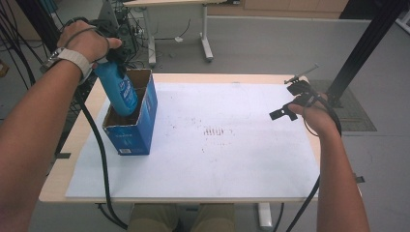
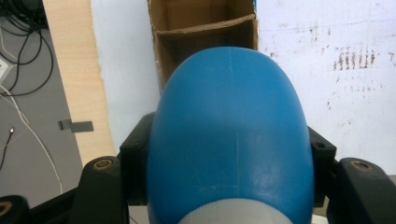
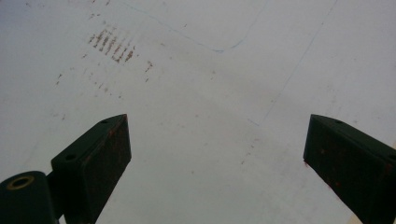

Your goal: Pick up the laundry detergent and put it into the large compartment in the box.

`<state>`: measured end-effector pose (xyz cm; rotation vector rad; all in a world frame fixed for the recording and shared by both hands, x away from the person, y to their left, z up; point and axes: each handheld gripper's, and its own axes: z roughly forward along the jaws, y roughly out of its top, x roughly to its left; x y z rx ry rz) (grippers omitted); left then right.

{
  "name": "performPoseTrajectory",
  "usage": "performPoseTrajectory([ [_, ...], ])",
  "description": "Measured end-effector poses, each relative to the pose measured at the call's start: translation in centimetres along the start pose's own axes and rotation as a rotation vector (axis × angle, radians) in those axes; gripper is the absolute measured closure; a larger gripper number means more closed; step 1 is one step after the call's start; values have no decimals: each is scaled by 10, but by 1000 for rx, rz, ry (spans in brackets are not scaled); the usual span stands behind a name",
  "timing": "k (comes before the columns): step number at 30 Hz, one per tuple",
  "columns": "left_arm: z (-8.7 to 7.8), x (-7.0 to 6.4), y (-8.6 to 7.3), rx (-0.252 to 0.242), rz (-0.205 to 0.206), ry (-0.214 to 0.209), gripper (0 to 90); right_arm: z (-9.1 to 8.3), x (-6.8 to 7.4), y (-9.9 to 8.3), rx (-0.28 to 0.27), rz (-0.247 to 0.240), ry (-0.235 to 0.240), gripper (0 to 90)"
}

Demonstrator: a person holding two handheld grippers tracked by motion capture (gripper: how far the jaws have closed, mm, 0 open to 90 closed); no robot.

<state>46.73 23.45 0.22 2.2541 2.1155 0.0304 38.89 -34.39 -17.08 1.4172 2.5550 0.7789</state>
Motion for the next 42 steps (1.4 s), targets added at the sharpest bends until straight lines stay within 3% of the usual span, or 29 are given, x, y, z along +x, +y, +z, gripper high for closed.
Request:
performPoseTrajectory([
  [42,60,-4,9,33,22,30,383,7,-3,-2,9,6,6,72],
])
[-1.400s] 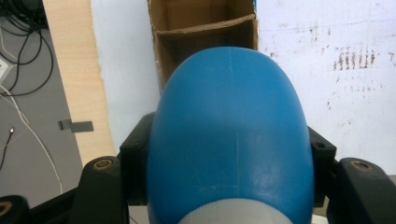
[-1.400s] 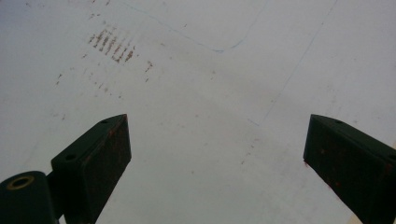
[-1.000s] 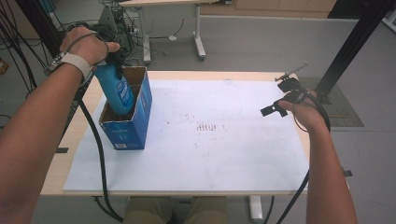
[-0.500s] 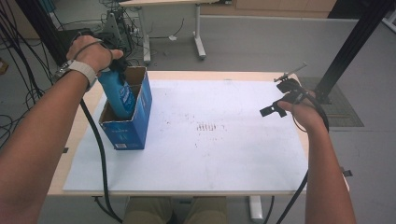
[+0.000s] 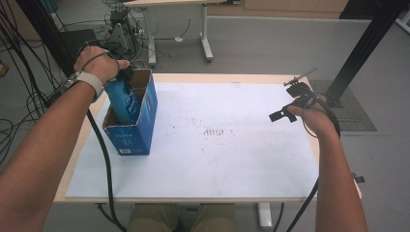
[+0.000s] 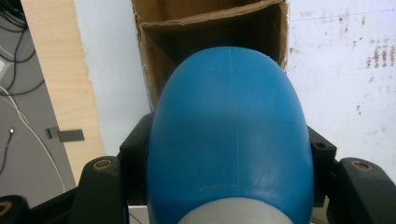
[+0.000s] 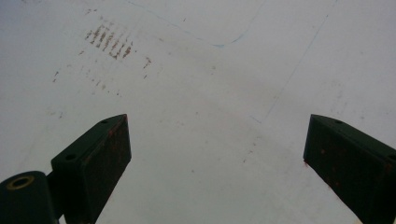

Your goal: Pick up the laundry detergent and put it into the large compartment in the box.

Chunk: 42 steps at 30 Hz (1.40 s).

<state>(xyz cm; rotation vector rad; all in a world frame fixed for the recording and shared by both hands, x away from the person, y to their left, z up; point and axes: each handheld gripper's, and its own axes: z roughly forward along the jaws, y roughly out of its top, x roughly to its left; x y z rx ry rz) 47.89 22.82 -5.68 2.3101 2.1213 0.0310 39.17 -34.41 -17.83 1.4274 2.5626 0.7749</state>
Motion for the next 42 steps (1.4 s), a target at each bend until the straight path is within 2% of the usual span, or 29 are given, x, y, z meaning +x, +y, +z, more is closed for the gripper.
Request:
performPoseTrajectory([
  [4,6,0,-2,-16,0,-3,383,2,0,1,3,2,2,72],
  [23,35,-5,1,-1,10,10,382,5,-3,-5,7,13,6,72],
  [34,42,-10,1,-2,20,23,382,5,-4,-6,6,14,7,72],
  [42,50,-11,2,0,24,15,382,6,-5,-8,8,20,9,72],
])
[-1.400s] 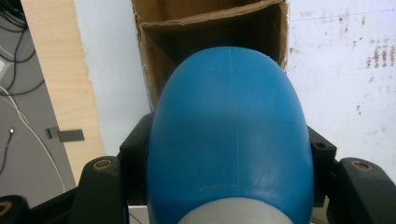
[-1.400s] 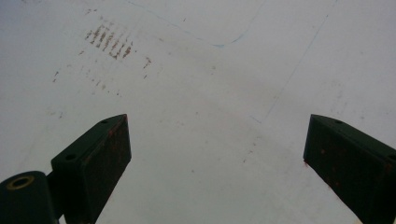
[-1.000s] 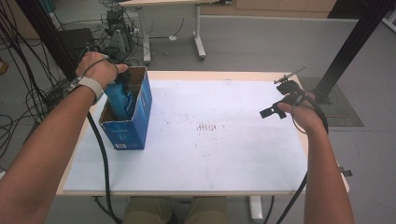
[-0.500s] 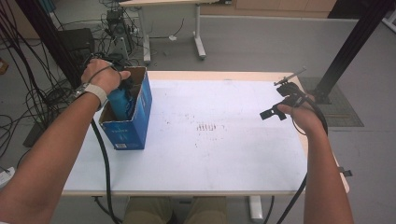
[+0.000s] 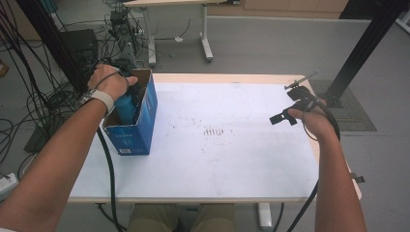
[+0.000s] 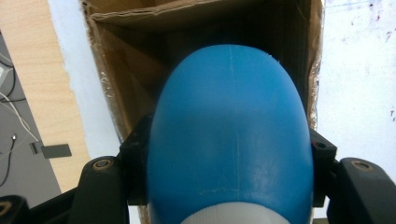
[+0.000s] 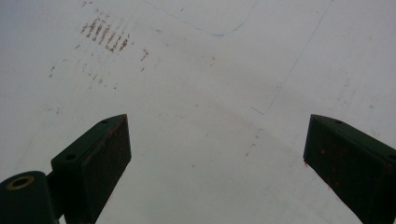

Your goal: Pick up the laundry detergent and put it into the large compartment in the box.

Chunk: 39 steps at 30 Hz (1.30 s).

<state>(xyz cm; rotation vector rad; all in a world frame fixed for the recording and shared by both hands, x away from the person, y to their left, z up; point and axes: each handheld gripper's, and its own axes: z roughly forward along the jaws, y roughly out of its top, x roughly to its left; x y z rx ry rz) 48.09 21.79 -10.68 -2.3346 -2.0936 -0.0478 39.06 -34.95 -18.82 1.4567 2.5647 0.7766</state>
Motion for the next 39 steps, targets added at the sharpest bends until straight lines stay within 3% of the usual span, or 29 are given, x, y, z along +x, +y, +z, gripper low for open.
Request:
performPoseTrajectory([
  [39,21,-4,1,9,5,10,382,3,-1,-2,1,5,5,72],
])
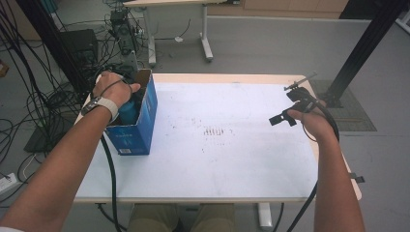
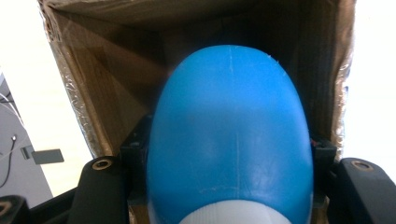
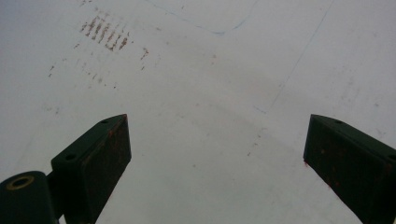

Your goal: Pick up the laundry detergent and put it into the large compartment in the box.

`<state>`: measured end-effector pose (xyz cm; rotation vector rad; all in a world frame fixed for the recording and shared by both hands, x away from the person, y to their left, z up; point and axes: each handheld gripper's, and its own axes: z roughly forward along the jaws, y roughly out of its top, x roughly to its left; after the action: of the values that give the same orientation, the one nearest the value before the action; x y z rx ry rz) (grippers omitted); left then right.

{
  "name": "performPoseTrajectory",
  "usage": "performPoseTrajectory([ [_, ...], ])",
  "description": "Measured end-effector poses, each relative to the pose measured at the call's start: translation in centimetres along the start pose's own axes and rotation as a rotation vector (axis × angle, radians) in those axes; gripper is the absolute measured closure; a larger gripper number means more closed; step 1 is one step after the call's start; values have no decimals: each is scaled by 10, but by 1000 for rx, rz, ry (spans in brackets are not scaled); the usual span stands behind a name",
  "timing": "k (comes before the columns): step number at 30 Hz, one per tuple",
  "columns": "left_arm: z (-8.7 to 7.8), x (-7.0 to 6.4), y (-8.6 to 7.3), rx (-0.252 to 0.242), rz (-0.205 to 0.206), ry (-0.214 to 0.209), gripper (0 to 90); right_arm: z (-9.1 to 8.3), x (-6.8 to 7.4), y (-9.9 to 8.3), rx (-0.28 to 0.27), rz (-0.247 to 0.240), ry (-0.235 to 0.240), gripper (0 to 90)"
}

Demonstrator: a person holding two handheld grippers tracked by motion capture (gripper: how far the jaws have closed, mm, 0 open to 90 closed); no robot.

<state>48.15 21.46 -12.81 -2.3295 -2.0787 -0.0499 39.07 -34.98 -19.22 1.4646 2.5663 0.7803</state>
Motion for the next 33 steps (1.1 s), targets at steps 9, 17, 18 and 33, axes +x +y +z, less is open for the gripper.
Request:
performPoseTrajectory([
  [9,7,-2,2,11,6,1,381,0,-1,-1,-1,3,-1,72],
  [17,16,2,2,20,4,-12,381,0,0,-1,0,3,-2,72],
  [18,16,2,2,20,4,-12,381,0,0,-1,0,3,-2,72],
  [33,17,4,2,20,6,-17,381,-1,-1,-4,-3,5,-3,72],
])
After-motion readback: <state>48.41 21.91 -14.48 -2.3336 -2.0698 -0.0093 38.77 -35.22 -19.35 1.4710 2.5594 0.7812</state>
